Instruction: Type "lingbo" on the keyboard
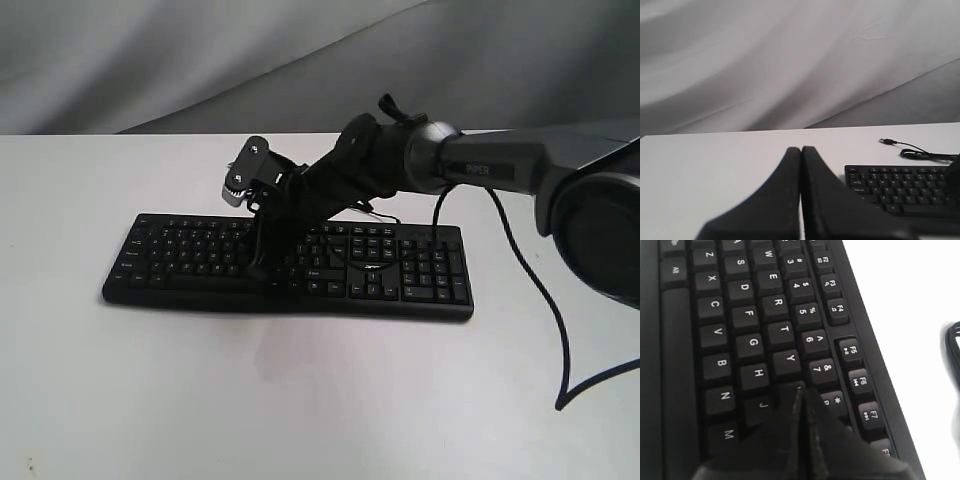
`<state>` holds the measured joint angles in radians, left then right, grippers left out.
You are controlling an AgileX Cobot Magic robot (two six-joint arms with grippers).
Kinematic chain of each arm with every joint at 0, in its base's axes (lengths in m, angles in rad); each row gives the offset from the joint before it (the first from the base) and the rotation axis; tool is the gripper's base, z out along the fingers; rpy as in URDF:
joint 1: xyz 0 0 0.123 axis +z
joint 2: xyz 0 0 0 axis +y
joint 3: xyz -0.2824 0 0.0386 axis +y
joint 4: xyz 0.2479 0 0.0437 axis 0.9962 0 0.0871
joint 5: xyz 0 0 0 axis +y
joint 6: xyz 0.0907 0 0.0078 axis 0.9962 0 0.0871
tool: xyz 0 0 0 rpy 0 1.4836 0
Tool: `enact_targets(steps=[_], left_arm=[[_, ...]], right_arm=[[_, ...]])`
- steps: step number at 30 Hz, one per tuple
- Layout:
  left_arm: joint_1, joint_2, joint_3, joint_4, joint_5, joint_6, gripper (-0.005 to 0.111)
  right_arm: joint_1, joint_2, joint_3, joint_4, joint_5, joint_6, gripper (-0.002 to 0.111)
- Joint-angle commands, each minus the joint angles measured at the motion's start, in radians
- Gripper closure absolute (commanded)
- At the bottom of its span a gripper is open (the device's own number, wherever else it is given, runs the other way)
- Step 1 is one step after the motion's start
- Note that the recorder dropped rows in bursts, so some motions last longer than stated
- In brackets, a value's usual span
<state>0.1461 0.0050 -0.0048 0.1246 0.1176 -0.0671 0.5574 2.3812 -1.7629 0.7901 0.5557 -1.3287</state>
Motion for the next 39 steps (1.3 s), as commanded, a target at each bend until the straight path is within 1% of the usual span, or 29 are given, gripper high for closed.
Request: enact_targets(steps=[1, 14, 21, 34, 39], left_arm=[[-0.007, -0.005, 0.005, 0.000, -0.009, -0.002, 0.106], [-0.007, -0.005, 0.005, 0.000, -0.009, -0.002, 0.106], [-0.007, -0.005, 0.005, 0.000, -0.009, -0.002, 0.106], [-0.007, -0.005, 0.005, 0.000, -0.009, -0.002, 0.106], [-0.007, -0.005, 0.005, 0.000, -0.009, -0.002, 0.106]], right_arm=[[-0.001, -0.001, -0.008, -0.021, -0.010, 0.014, 0.108], [-0.001, 0.017, -0.008, -0.032, -0.018, 0.017, 0.108], [0.002, -0.043, -0.008, -0.042, 0.048, 0.028, 0.108], [0.070, -0.035, -0.008, -0.049, 0.085, 0.027, 0.108], [0.070, -0.029, -0.008, -0.053, 0.078, 0.027, 0.108]])
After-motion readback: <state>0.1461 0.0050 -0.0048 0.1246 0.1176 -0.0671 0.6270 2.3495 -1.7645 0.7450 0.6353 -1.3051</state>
